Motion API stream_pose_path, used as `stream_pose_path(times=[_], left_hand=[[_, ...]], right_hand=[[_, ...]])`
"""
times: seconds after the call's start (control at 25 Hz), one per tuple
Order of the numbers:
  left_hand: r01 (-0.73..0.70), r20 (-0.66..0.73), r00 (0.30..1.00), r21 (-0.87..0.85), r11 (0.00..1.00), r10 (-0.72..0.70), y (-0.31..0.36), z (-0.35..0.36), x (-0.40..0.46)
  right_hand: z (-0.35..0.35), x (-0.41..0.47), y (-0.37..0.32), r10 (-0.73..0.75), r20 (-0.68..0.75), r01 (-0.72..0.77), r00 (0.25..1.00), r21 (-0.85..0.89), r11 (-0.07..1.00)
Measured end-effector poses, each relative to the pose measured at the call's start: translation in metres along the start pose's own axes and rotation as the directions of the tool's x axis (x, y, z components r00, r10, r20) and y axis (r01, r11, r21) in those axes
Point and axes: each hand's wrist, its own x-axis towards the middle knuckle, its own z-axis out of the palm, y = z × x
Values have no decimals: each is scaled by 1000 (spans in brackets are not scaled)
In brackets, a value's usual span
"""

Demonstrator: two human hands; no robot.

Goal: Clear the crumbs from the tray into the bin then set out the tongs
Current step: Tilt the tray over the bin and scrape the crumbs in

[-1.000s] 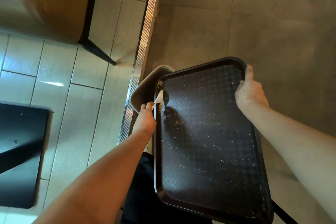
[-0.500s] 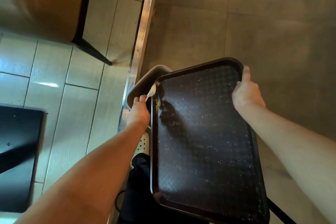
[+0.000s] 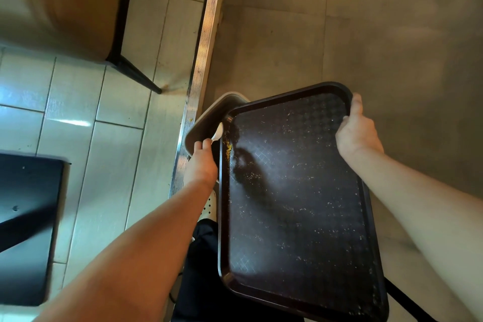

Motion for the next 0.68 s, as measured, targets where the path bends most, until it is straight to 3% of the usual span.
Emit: stream_pose_path(times=[0.2,0.44,0.6,0.68], left_hand=[[-90,132,987,-23,996,92,-10,6,-14],[-29,-14,999,2,1000,29,-8,-2,-4],[-95,106,990,-13,995,95,-2,6,2],[-56,111,992,-25,998,58,-2,7,6]], right_hand=[[0,-3,-1,1,-10,0,1000,11,1000],[4,-1,-1,-8,-16,8,1000,0,1000],[4,0,-1,-21,-19,21,1000,-9,1000],[4,1,0,-19,-19,19,1000,-7,1000]])
